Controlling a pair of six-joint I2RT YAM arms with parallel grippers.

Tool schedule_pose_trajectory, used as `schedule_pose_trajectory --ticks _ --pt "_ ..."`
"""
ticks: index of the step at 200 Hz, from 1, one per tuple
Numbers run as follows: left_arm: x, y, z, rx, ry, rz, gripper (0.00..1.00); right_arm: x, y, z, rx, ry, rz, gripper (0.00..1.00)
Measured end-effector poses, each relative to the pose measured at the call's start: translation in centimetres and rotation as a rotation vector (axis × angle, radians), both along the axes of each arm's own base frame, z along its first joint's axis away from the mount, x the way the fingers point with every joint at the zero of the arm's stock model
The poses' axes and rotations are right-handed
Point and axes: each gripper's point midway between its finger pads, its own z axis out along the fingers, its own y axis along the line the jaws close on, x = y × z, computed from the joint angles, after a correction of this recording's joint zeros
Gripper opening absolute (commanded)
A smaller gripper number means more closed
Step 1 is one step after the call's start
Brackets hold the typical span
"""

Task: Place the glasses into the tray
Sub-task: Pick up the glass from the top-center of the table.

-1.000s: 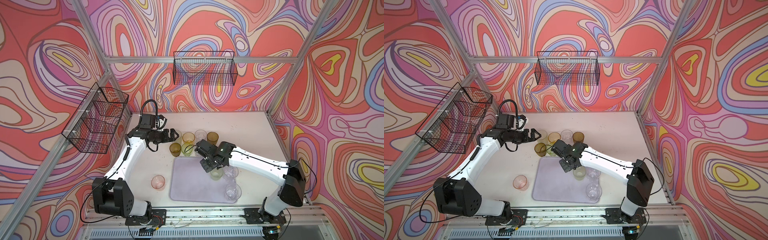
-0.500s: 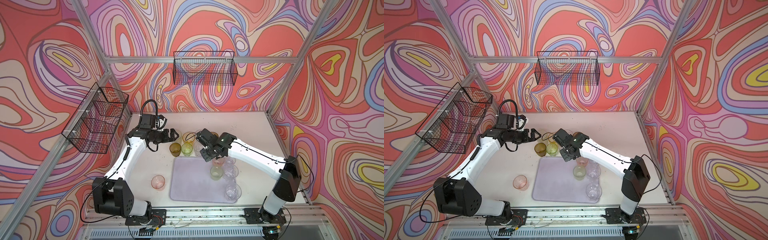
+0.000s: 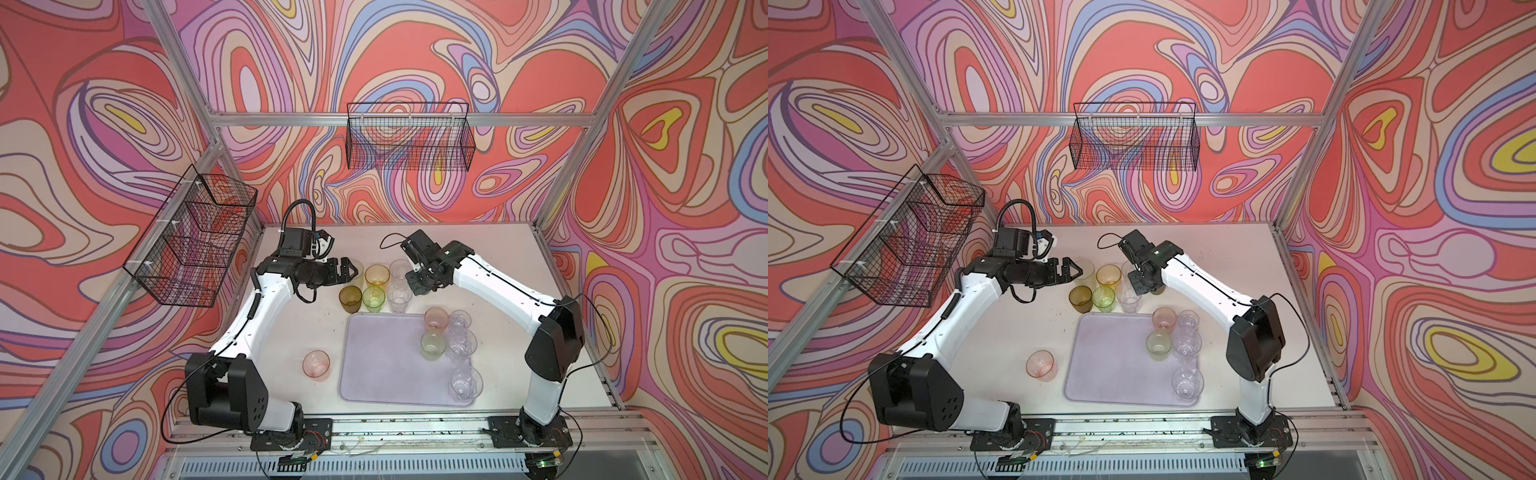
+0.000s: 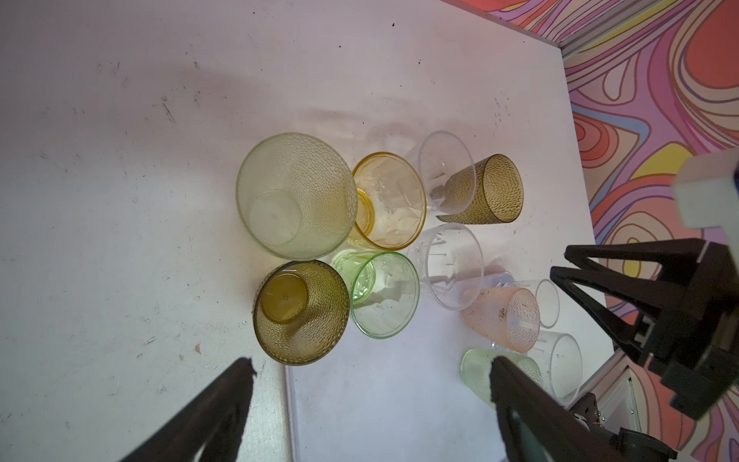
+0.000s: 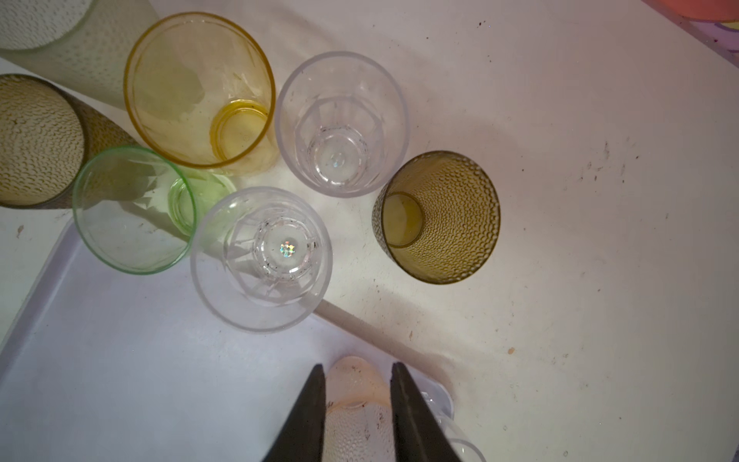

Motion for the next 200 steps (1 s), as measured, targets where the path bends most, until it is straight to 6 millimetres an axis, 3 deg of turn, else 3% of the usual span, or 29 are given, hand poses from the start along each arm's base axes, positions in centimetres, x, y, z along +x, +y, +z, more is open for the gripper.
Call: schedule_pose_trajectory --ticks 90,145,200 --pt "0.1 0.1 -0.2 0.007 0.005 0.004 0.95 3.8 -0.7 -2.9 0.029 0.029 0.001 0.28" --pt "0.1 0.1 -0.2 0.007 0.005 0.004 0.95 4.9 0.3 -3.2 0.039 0.02 0.036 0.27" --pt "0.1 0.1 -0.2 0.009 0.005 0.005 0.95 5.4 -0.1 -4.4 0.021 0.033 0.045 0.26"
